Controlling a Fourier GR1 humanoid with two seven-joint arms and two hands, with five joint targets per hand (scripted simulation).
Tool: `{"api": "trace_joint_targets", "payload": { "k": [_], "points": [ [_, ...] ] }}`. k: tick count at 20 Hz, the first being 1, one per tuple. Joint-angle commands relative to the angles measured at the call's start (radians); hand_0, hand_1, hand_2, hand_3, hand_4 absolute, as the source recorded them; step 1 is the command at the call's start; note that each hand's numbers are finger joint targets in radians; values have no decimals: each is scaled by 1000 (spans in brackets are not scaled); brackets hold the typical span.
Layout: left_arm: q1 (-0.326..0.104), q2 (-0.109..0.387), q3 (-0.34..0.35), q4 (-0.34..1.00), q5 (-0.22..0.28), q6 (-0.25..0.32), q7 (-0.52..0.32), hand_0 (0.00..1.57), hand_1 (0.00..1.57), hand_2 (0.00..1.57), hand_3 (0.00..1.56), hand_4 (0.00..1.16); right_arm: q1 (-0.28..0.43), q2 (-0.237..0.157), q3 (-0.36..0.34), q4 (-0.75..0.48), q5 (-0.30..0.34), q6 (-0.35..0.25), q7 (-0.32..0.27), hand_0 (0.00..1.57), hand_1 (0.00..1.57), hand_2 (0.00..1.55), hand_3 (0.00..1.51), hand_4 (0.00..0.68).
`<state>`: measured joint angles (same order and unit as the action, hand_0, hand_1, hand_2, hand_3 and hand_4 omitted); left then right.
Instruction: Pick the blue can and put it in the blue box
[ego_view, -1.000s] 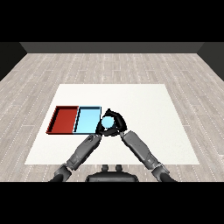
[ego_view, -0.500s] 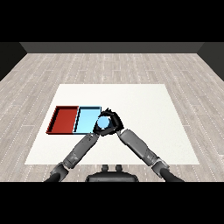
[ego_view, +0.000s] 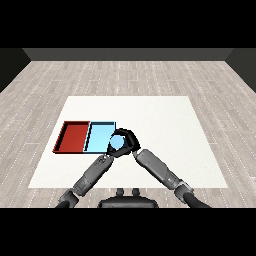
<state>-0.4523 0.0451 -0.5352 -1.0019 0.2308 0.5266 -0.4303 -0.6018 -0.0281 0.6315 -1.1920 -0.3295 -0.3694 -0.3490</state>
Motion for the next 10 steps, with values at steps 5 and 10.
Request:
{"api": "trace_joint_targets", "payload": {
  "k": [5,10],
  "points": [
    [-34,-43,-23,-2,118,-12,29,1411,1411,1404,1281,599,106,27,34,-71,14,-34,-2,1430,1430,1457,1395,574],
    [-55,-43,42,121,124,-84,-19,1571,1571,1544,1473,765,46,27,-50,10,-105,76,-14,1091,1091,1121,798,0]
  ]
}}
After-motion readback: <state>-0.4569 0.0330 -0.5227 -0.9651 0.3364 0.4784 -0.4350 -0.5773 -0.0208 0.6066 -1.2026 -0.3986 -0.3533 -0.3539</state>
